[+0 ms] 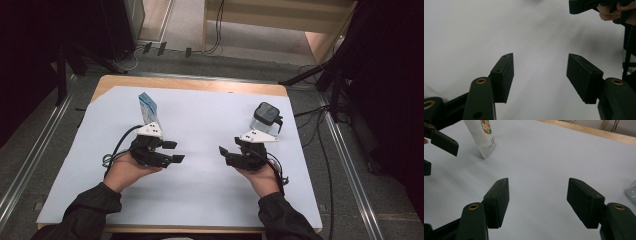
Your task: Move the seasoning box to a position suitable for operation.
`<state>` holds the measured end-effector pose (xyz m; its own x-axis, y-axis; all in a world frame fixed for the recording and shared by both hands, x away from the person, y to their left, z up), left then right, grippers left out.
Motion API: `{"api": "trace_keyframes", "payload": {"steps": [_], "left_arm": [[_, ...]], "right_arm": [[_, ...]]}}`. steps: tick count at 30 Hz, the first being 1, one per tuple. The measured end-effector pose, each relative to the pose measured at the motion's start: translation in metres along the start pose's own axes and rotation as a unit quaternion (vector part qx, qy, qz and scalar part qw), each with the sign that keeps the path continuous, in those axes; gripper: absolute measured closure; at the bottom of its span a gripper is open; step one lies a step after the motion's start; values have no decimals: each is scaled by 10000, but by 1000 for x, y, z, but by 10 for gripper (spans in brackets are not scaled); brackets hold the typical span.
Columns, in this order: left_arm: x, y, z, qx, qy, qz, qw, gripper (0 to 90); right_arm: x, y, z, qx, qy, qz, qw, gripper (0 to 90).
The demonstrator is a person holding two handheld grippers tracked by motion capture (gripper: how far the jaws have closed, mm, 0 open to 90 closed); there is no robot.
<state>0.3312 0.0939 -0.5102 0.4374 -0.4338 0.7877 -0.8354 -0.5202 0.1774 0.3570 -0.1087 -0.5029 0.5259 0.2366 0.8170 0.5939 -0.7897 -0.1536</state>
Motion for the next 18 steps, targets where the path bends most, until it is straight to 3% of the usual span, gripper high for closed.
{"api": "trace_keyframes", "payload": {"steps": [4, 7, 10, 11, 14, 16, 18], "left_arm": [[-7, 0, 0, 84, -135, 240, 9996, 421], [-6, -1, -3, 13, -46, 181, 9998, 436], [-5, -1, -5, 14, 28, 160, 9999, 452], [-5, -3, -7, 26, 60, 152, 9999, 455], [-2, -2, -10, -156, 200, 12, 9997, 462], [1, -2, -13, -185, 318, -14, 9993, 475], [2, -2, -14, -184, 296, -44, 9994, 474]], "right_arm": [[-4, 1, -1, 620, -183, 439, 9969, 427], [-11, 4, 1, 860, -305, 780, 9928, 463], [-14, 6, 2, 757, -228, 594, 9951, 469], [-15, 7, 3, 539, -116, 177, 9983, 495], [-14, 7, 3, 387, -206, -7, 9990, 516], [-13, 9, 2, 202, -237, -255, 9992, 531], [-12, 11, 1, 131, -216, -313, 9992, 543]]}}
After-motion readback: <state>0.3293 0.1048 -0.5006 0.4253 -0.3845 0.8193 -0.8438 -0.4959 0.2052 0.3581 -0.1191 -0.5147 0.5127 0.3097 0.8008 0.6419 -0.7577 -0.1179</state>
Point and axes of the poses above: each handheld gripper's, and its own axes: z roughly forward along the jaws, x roughly out of its top, y roughly to its right, the point moved 9 cm from there along z, roughly forward along the jaws, and after that the axes turned 4 degrees about z, right-handed, at the moved point
